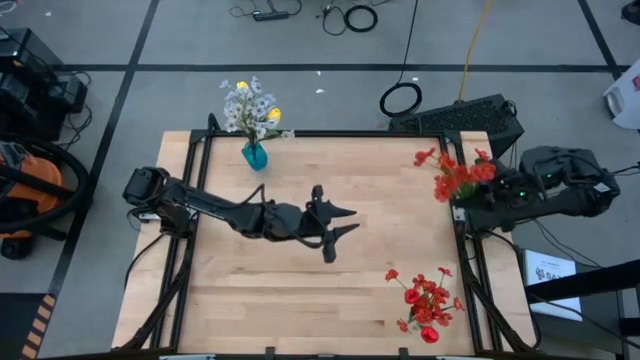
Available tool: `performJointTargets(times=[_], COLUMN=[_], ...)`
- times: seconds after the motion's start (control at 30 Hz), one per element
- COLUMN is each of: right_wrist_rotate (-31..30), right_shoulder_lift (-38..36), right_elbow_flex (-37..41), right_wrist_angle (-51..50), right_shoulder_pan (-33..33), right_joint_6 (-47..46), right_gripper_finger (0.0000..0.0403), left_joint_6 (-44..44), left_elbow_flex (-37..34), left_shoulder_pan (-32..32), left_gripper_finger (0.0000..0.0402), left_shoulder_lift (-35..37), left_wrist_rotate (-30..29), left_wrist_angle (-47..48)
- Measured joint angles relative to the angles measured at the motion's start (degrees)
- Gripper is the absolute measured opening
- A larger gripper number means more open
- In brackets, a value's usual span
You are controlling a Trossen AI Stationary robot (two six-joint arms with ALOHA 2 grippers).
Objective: Sort flowers into vase by color
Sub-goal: Put the orange flowers into the transparent vase
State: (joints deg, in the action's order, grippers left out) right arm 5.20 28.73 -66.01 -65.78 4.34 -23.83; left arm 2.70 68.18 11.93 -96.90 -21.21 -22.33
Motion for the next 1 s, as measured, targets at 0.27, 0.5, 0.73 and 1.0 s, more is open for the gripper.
performJointTargets(times=[0.27,0.5,0.73,1.0], right_wrist_rotate=[5.1,11.0,13.4,11.7], right_shoulder_lift=[-4.0,-3.5,-2.7,0.7], right_elbow_flex=[0.2,1.6,2.7,2.7], right_wrist_angle=[-1.6,8.3,8.5,16.1], right_shoulder_pan=[0.0,-0.1,-0.1,-0.1], right_joint_6=[-2.0,-1.0,-3.0,-2.0], right_gripper_finger=[0.0000,0.0000,0.0000,0.0000], left_joint_6=[12.1,12.0,11.8,15.0], left_elbow_flex=[-0.1,-2.0,-4.7,-11.2], left_shoulder_pan=[0.2,-0.8,-0.5,-2.4], left_gripper_finger=[0.0150,0.0150,0.0150,0.0150], left_shoulder_lift=[0.0,0.0,0.0,0.0], left_wrist_rotate=[7.4,19.1,20.4,26.6], left_wrist_angle=[-0.5,-0.7,-4.8,-16.8])
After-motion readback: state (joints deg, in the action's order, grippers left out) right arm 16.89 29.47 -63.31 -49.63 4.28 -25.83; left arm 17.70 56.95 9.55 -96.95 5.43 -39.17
